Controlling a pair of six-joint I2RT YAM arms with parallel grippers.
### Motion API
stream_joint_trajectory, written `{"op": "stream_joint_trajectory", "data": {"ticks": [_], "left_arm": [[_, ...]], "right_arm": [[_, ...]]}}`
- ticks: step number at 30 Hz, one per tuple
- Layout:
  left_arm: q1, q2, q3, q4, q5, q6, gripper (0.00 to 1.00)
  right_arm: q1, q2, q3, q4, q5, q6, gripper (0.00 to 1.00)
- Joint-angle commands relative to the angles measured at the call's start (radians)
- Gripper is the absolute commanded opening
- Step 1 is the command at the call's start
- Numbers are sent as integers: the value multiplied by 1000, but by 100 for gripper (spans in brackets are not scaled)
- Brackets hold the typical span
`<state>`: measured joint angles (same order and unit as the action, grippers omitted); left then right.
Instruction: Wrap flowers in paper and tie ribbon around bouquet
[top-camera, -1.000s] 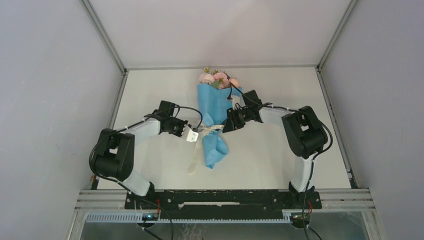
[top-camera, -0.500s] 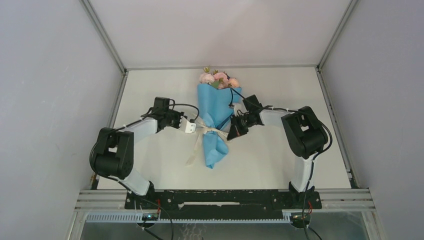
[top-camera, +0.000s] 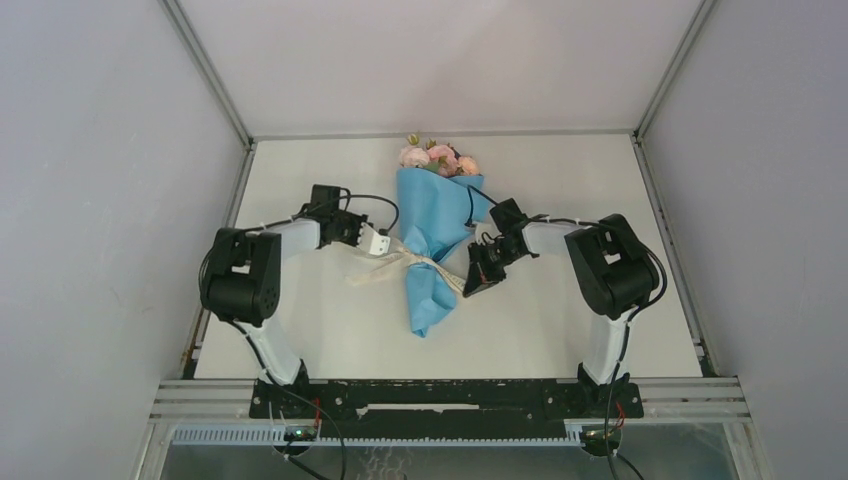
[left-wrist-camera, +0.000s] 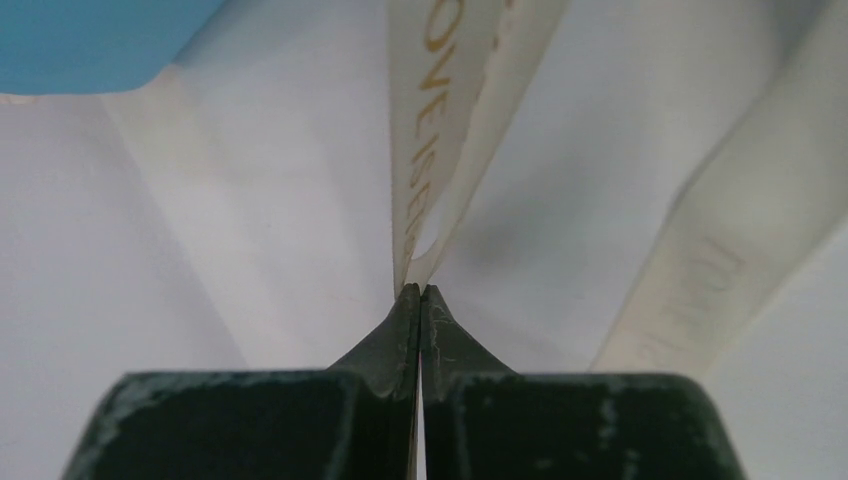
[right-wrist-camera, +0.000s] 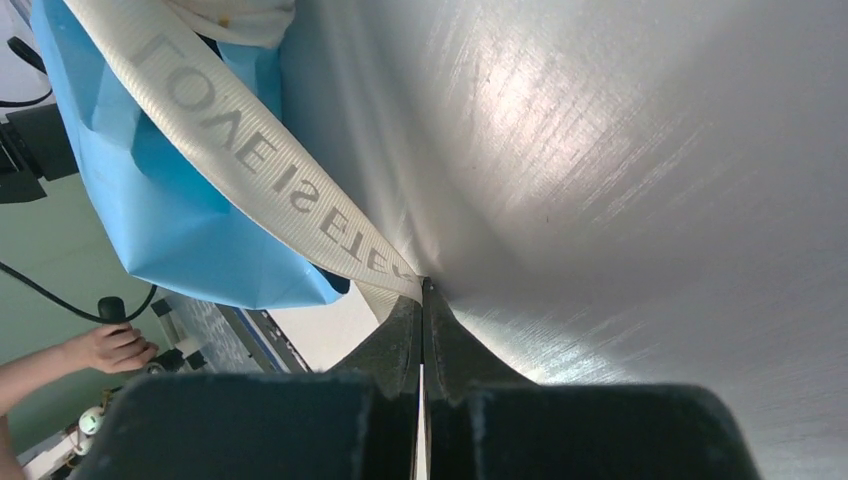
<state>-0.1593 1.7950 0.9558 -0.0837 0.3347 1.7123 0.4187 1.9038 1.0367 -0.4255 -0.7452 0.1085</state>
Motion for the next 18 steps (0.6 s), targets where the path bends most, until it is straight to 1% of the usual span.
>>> {"op": "stream_joint_trajectory", "data": {"ticks": [1, 6, 8, 10, 14, 18], "left_arm": [[25, 40, 112, 14, -42, 39, 0], [36, 118, 215, -16, -74, 49, 0], [37, 123, 224, -20, -48, 45, 0], [37, 137, 226, -12, -60, 36, 0], [37, 128, 185, -4, -48, 63, 0], [42, 137, 189, -21, -63, 54, 0]], "right_arm": [[-15, 4, -31, -76, 29, 37, 0], [-19, 0, -62, -92, 23, 44, 0], [-19, 9, -62, -107, 36, 43, 0], [-26, 9, -68, -115, 39, 44, 0], [-36, -1, -76, -108, 41, 45, 0], [-49, 8, -88, -129, 56, 29, 0]]}}
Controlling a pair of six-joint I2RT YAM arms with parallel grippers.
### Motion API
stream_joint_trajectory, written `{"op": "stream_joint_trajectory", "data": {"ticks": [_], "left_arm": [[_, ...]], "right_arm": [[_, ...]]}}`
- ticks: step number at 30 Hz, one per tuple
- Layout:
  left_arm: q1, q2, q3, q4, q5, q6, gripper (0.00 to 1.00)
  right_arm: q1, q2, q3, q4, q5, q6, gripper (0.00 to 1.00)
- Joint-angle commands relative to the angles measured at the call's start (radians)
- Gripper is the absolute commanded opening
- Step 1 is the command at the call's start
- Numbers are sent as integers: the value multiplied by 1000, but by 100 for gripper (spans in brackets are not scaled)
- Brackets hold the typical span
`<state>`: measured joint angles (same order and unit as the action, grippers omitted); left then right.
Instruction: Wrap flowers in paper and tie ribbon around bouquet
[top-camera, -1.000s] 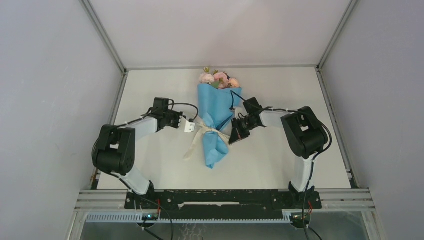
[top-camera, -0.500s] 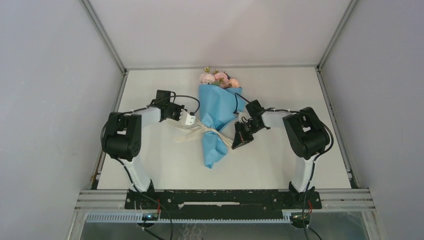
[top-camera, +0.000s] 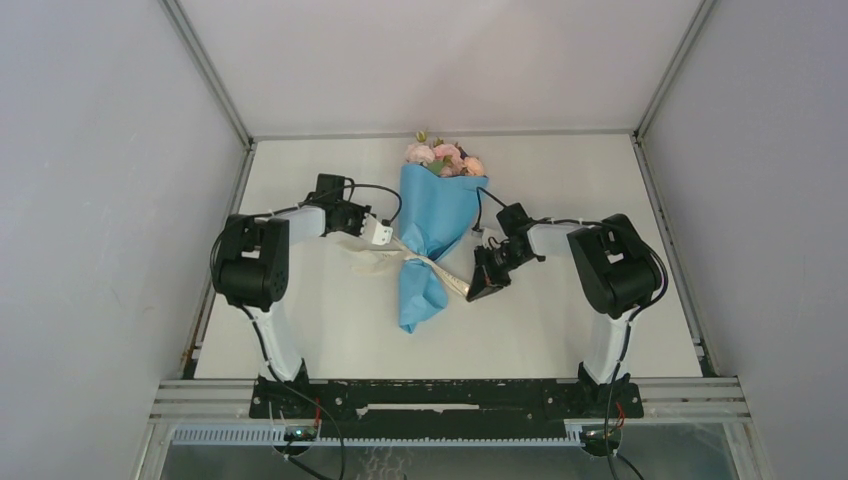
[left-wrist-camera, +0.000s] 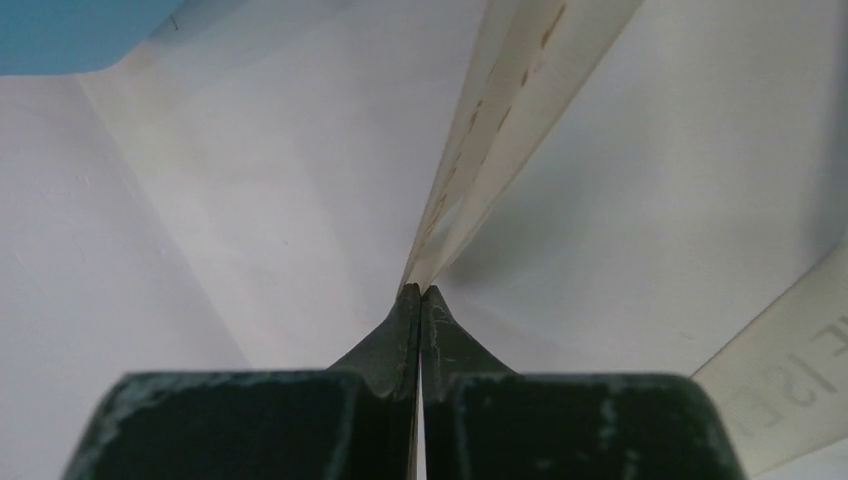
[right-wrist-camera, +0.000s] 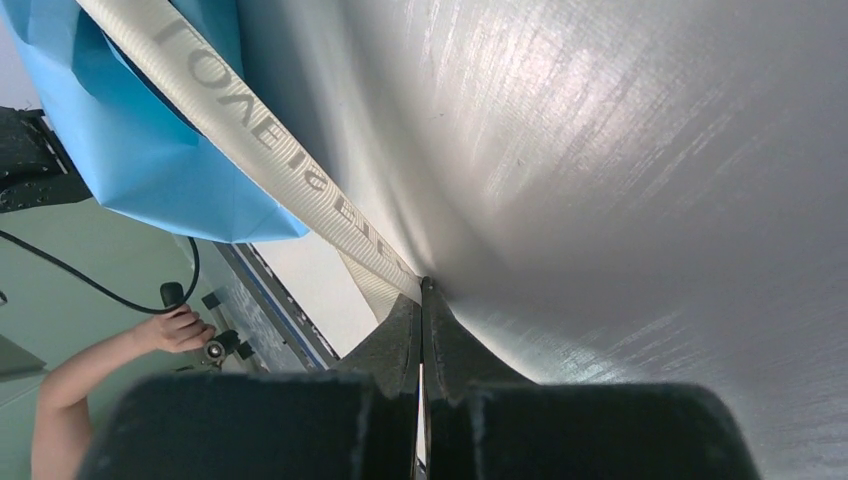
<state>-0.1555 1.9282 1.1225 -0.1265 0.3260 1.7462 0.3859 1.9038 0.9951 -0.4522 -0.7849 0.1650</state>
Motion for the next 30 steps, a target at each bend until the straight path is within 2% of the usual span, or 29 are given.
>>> {"op": "stream_joint_trajectory", "data": {"ticks": [1, 5, 6, 8, 9, 11, 12, 14, 17, 18, 20, 23, 26, 30], "left_arm": [[39, 5, 26, 21, -54, 20, 0], [33, 0, 20, 22, -53, 25, 0], [24, -17, 5, 21, -53, 34, 0], [-2, -77, -56, 19, -45, 50, 0], [-14, -115, -95, 18, -38, 50, 11], [-33, -203, -189, 18, -26, 47, 55], [-43, -245, -234, 34, -26, 40, 69], [-64, -330, -308, 40, -44, 2, 80], [-104, -466, -404, 44, -86, -86, 88], [-122, -515, -437, 44, -105, -120, 96], [-162, -610, -493, 44, -146, -226, 98], [-223, -729, -546, 100, -235, -533, 100], [-236, -852, -593, 202, -319, -870, 100], [-206, -974, -652, 301, -456, -1255, 100]], "right_arm": [[-20, 5, -54, -101, 93, -29, 0], [-28, -29, -56, -89, 82, -45, 0], [-28, -49, -49, -84, 71, -50, 6], [-26, -106, -30, -77, 58, -62, 35], [-27, -145, -22, -71, 58, -71, 46], [-34, -220, -5, -52, 67, -91, 84], [-43, -256, 1, -45, 84, -95, 98], [-70, -331, 12, -19, 129, -93, 100], [-125, -463, 1, 62, 251, -51, 100], [-141, -541, -18, 113, 317, -33, 100], [-171, -671, -85, 235, 401, 2, 100], [-208, -826, -194, 385, 507, 25, 100], [-212, -923, -290, 474, 672, 32, 100], [-214, -970, -351, 495, 905, 91, 100]]}}
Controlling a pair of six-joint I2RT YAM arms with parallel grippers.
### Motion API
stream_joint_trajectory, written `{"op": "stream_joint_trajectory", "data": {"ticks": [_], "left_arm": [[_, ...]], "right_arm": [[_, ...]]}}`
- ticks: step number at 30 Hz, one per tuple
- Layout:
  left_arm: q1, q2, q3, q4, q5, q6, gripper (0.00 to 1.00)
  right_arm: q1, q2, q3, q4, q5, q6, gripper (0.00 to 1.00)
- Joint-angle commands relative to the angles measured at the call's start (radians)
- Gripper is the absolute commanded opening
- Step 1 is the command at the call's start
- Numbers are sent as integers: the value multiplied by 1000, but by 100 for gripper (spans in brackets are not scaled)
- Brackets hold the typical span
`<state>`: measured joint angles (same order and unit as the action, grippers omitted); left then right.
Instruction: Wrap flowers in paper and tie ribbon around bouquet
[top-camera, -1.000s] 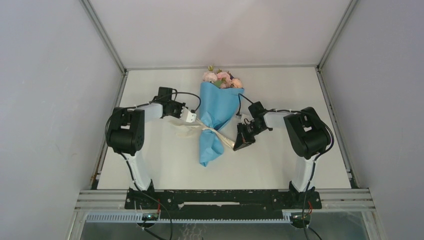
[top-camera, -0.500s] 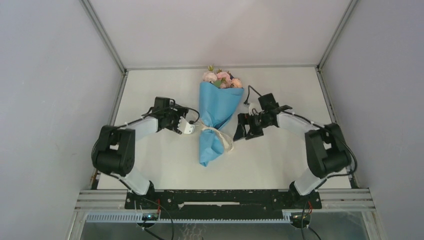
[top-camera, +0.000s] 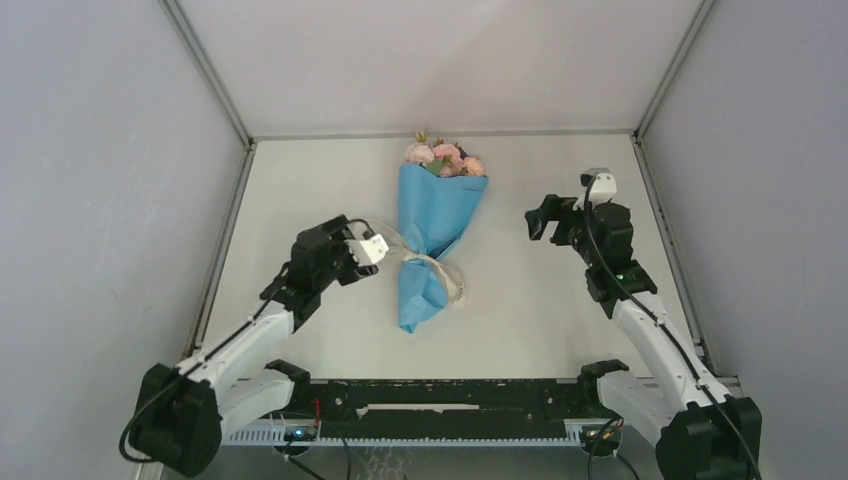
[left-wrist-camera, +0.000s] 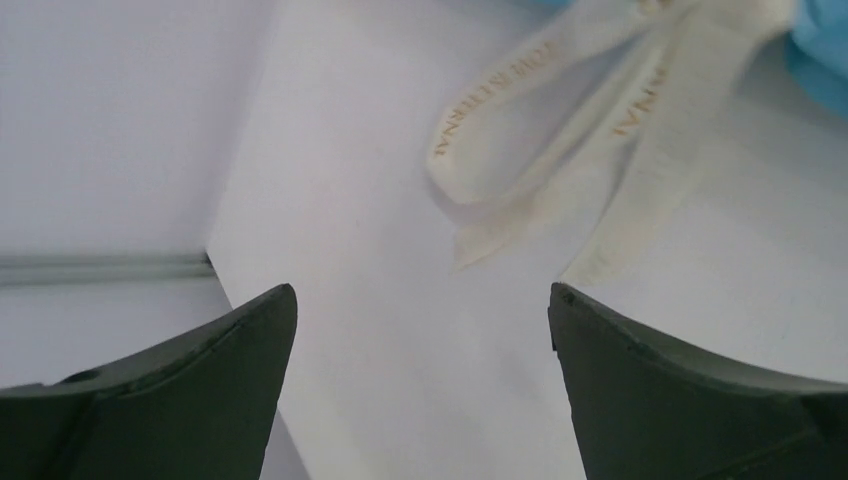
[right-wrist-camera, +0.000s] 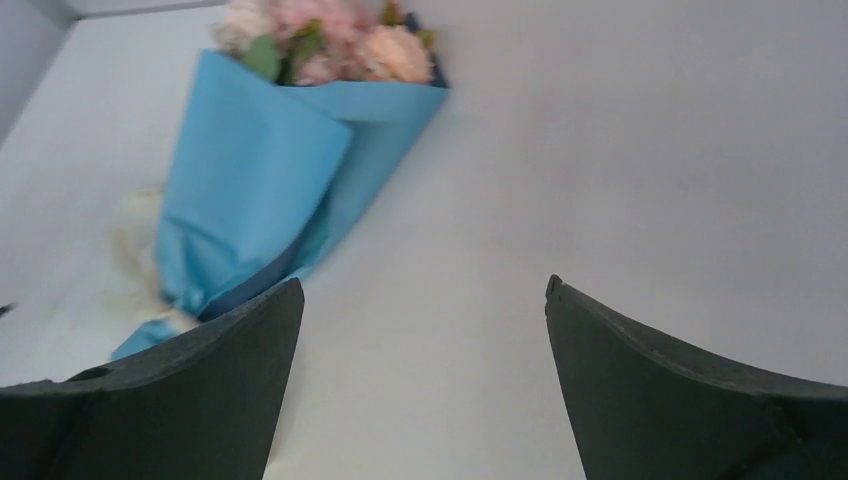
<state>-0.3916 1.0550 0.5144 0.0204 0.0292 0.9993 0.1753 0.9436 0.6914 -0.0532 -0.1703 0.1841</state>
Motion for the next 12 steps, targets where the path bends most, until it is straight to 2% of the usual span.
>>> {"op": "stream_joint_trajectory", "data": {"ticks": [1, 4, 7, 12], "left_arm": [[59, -129, -59, 169, -162, -602, 100], [184, -203, -126, 253, -195, -866, 100], [317, -276, -204, 317, -221, -1049, 100], [418, -394, -309, 325, -239, -1117, 100]], "right_arm": [[-3, -13, -52, 79, 317, 79, 100], [-4, -39, -97, 74, 371, 116, 100], [-4, -82, -173, 126, 388, 130, 99], [-4, -147, -283, 222, 405, 124, 100]]}}
